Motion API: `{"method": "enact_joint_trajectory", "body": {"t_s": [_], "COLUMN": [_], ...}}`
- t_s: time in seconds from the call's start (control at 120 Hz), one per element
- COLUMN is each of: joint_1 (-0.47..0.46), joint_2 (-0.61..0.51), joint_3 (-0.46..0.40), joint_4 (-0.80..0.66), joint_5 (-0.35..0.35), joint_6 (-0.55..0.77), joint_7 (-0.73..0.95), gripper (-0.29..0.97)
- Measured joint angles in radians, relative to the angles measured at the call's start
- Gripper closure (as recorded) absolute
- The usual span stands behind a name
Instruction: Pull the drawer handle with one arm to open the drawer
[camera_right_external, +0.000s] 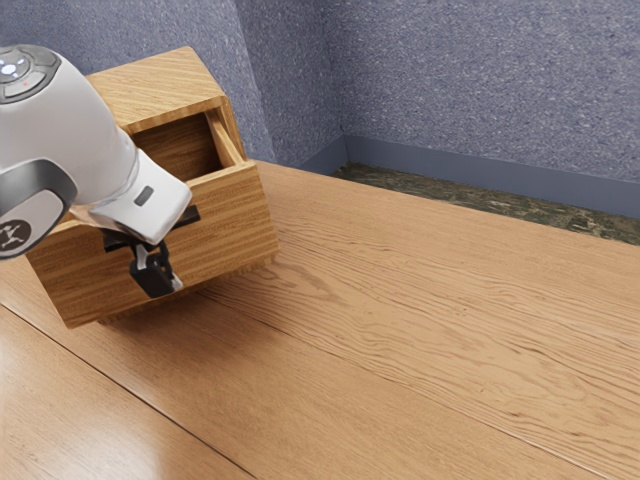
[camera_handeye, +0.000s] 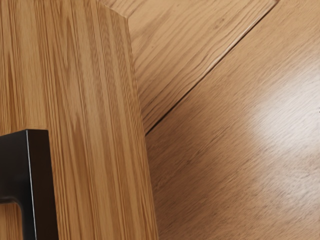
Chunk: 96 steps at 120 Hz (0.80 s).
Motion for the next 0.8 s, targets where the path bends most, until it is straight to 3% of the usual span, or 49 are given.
{"method": "enact_joint_trajectory", "body": {"t_s": [0.317,0.4,0.5,0.608,0.65,0.692,0.75,0.8], "joint_1": [0.002,0.004,0.009,0.024,0.059,0.123,0.205,0.213], "joint_2": [-0.001,-0.001,-0.001,-0.001,-0.002,0.0,0.004,0.016], "joint_3": [-0.032,-0.044,-0.06,-0.082,-0.143,-0.279,-0.485,-0.55], "joint_4": [-0.006,-0.015,-0.023,-0.025,-0.005,0.113,0.325,0.36], "joint_5": [-0.02,-0.023,-0.033,-0.054,-0.059,-0.051,-0.023,-0.046], "joint_6": [0.006,0.009,0.012,0.012,0.01,-0.014,-0.078,-0.117], "joint_7": [-0.022,-0.028,-0.034,-0.037,-0.037,-0.032,-0.022,-0.026], "gripper": [0.01,-0.04,-0.18,-0.22,-0.12,0.0,0.0,0.0]}}
